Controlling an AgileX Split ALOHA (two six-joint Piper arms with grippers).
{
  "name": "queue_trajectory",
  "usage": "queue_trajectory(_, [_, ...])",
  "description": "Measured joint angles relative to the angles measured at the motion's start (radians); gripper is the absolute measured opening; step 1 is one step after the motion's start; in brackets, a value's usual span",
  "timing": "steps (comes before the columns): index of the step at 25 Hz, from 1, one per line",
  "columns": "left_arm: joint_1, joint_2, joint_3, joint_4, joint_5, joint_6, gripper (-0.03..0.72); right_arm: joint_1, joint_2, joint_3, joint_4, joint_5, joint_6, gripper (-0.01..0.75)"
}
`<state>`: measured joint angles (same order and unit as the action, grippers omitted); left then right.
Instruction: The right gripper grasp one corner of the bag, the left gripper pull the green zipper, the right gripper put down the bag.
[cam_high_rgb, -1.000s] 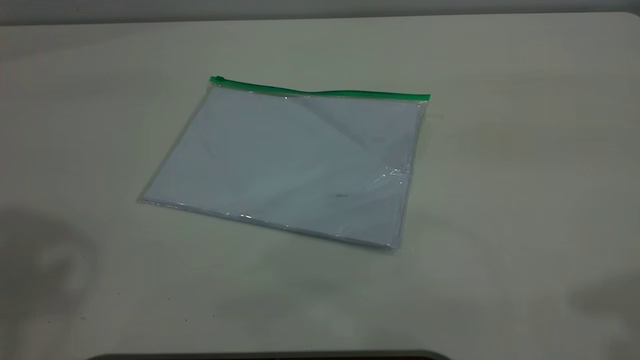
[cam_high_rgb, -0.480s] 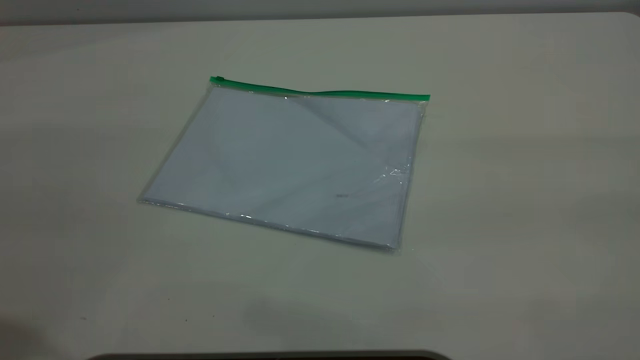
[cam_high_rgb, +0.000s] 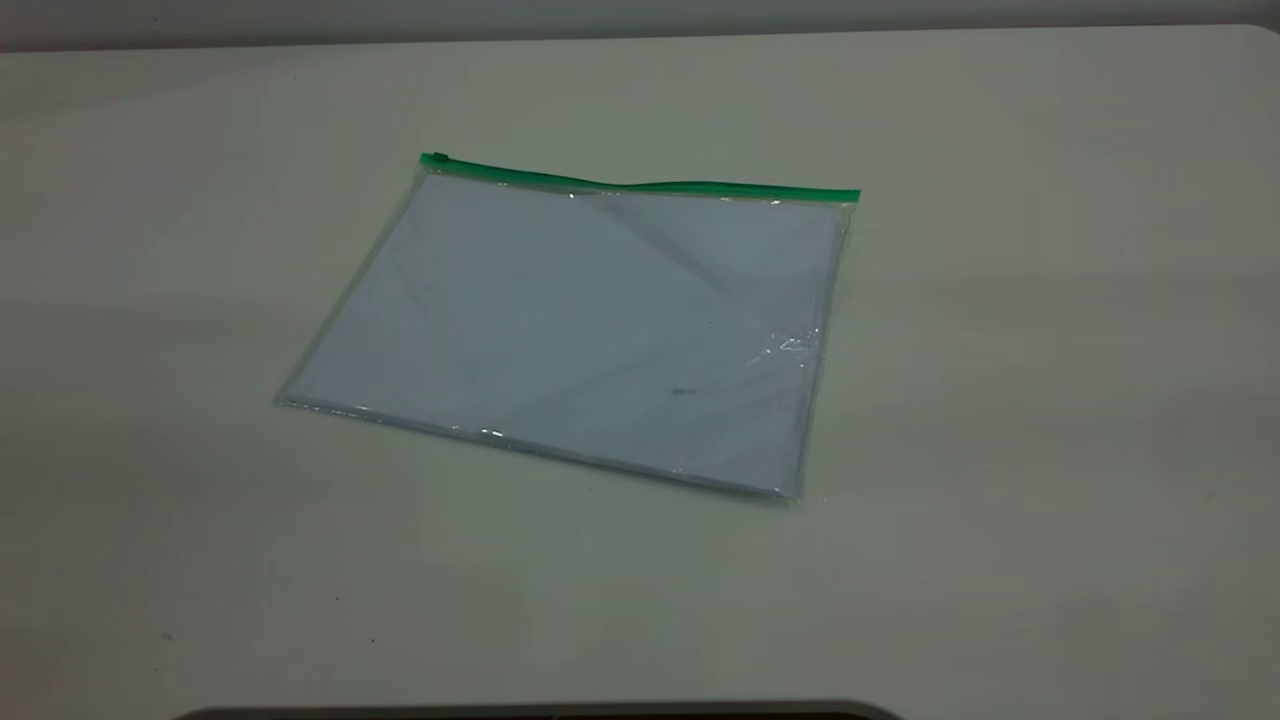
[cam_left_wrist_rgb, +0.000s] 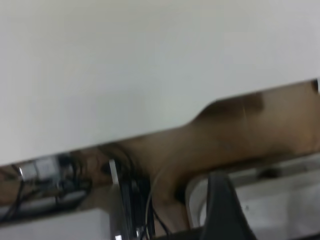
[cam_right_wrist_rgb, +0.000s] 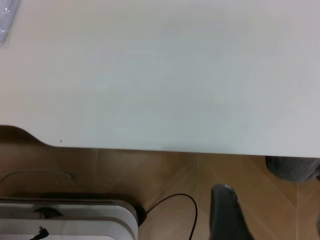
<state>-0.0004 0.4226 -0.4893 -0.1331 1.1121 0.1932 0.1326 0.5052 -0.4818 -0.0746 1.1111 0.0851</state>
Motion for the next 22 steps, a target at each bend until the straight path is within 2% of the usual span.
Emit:
queue_trajectory(11, [0.000,-0.271,0.000,0.000,0.015,-0.004,0.525,0.000,-0.017,0.000,0.000,0.000,0.000,0.466])
queue_trajectory(22, [0.000,-0.422,0.000,0.000,0.026,-0.004,0.525,-0.002,-0.387,0.000,0.000,0.005,0.000,0.466])
